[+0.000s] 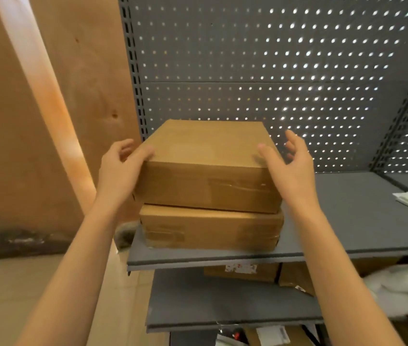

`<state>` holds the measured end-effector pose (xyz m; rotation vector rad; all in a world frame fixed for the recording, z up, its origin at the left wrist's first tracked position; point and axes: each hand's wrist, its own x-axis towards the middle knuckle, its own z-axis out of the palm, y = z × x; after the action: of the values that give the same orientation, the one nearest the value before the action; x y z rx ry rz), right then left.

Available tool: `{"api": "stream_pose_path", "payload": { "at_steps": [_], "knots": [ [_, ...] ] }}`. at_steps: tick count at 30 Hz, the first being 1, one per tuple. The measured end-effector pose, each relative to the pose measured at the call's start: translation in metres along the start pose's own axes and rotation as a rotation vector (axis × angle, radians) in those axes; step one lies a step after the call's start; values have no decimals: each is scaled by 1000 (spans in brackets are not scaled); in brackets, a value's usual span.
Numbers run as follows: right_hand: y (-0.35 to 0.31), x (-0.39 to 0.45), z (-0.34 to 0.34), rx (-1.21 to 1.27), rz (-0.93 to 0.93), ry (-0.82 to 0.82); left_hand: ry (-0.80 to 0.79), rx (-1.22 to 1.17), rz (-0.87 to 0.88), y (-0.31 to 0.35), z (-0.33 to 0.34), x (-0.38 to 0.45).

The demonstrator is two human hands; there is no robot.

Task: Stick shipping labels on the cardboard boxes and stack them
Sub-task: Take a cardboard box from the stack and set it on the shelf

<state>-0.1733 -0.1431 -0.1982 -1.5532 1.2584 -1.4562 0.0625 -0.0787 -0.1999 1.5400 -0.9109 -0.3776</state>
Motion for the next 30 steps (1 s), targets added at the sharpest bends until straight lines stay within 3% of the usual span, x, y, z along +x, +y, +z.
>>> {"api": "stream_pose_path", "payload": {
  "at_steps": [4,9,19,30],
  "knots": [
    [4,-2,3,102,189,-11,-114,-204,-144,-8,4,13],
    [5,-2,2,197,318,-98,-197,-284,-231,-11,10,13],
    [-3,-9,-6,285,235,-70,-175,-361,-37,-1,8,11],
    [-3,-12,-66,315,36,101,-272,-463,145,40,50,-14]
  ]
}}
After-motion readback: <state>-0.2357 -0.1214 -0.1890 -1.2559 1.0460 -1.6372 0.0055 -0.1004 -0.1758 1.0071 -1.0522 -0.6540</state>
